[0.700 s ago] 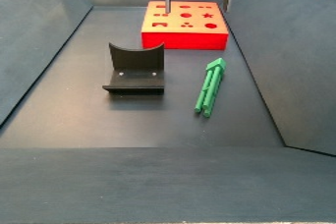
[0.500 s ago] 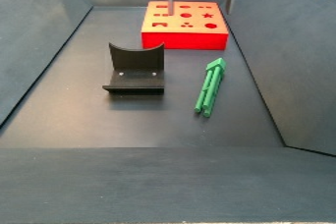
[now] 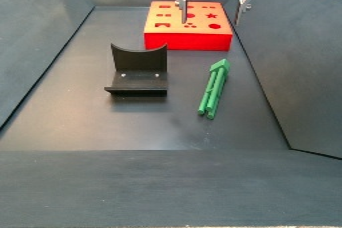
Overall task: Pick up the 3 prong object. Move up. Place the 3 prong object on the fixture. Regrasp the 3 prong object. Move to above the board. Insert the 3 prong object.
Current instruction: Pick up the 3 prong object.
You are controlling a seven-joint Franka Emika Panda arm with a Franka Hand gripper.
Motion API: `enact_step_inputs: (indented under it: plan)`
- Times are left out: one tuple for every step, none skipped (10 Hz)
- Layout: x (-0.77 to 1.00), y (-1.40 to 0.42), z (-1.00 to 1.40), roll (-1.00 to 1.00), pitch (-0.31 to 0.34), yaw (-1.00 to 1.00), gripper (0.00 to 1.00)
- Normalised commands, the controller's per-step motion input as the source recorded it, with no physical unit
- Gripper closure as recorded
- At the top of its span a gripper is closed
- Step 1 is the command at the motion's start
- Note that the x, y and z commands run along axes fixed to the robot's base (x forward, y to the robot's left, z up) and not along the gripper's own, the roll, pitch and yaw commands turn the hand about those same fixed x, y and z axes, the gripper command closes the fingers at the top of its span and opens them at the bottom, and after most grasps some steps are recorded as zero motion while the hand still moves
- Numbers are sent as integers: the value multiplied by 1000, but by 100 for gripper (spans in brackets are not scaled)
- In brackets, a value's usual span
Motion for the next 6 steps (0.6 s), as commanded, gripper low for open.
enact_step_inputs:
  plan:
    - [-134,-277,-631,199,-194,-446,0]
    - [-11,-203,-649,220,-113,-666,0]
    - [0,-186,-697,213,-87,-694,0]
    - [0,-91,-749,211,-91,-554,0]
    - [6,0,-869,190,-67,-320,0]
    - [163,74,-1000,104,-44,-37,0]
